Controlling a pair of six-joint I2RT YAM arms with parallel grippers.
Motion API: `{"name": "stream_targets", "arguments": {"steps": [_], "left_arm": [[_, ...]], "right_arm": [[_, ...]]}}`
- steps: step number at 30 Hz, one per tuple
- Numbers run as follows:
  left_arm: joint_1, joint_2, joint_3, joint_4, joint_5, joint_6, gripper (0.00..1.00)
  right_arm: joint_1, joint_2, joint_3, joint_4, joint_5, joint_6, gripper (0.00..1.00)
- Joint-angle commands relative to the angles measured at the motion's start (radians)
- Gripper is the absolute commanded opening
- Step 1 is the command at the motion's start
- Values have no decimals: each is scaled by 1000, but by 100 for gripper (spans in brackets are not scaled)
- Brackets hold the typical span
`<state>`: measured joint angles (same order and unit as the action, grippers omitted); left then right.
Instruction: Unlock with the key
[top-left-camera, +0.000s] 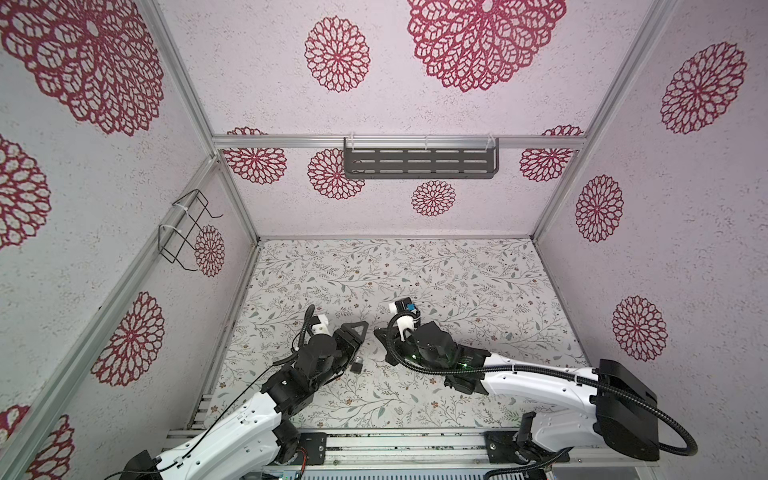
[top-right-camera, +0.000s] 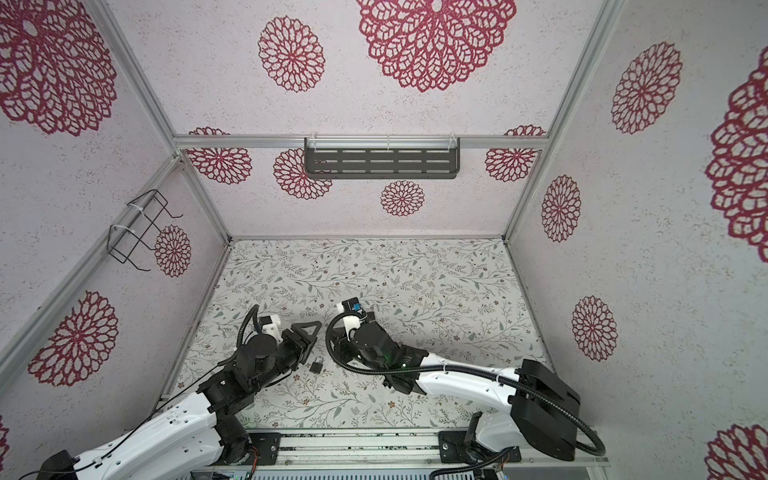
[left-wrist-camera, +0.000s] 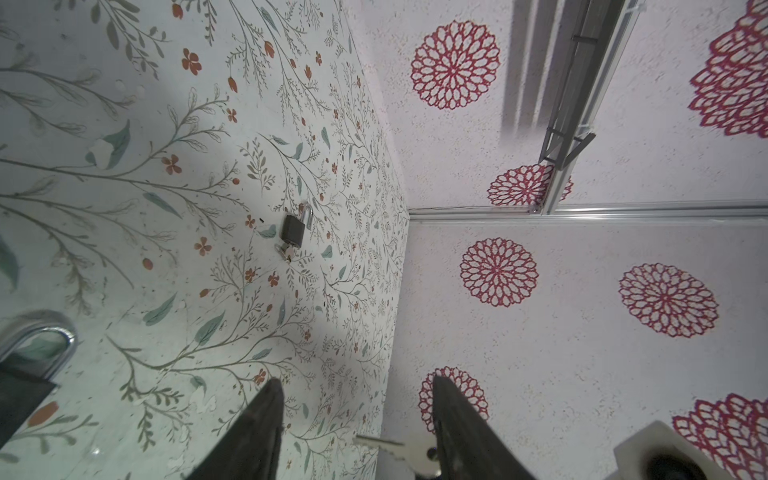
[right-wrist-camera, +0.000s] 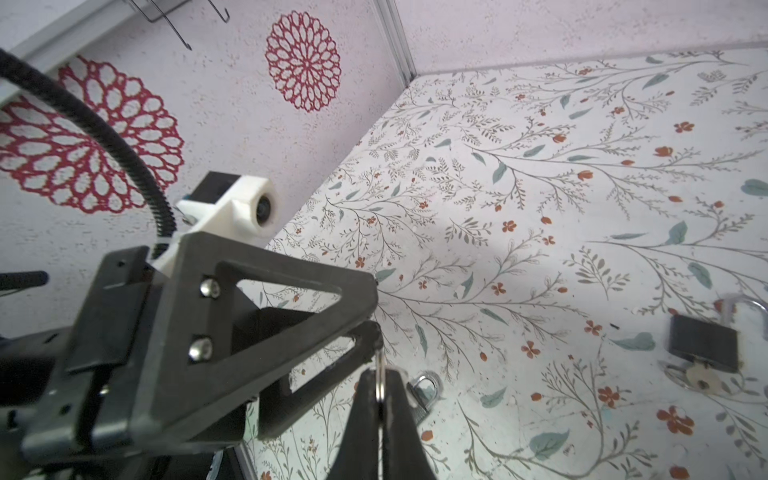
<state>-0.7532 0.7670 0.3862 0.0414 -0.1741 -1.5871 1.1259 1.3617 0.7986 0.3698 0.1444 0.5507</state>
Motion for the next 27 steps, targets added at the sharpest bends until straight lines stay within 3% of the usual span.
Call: {"name": "stream_targets", "arguments": {"steps": [1,13,27], "left_arm": [[-7,-23,0,77,-39,-96,67],[-7,-18,-11,143,-47,-189,80],[-5,-10,-2,156,-87,-194,76]], "right_arm": [[-4,27,41,92,-31,-27,0],[-5,101,80,200,-109,-39,0],[-5,123,76,230,-170,-61,0]]}}
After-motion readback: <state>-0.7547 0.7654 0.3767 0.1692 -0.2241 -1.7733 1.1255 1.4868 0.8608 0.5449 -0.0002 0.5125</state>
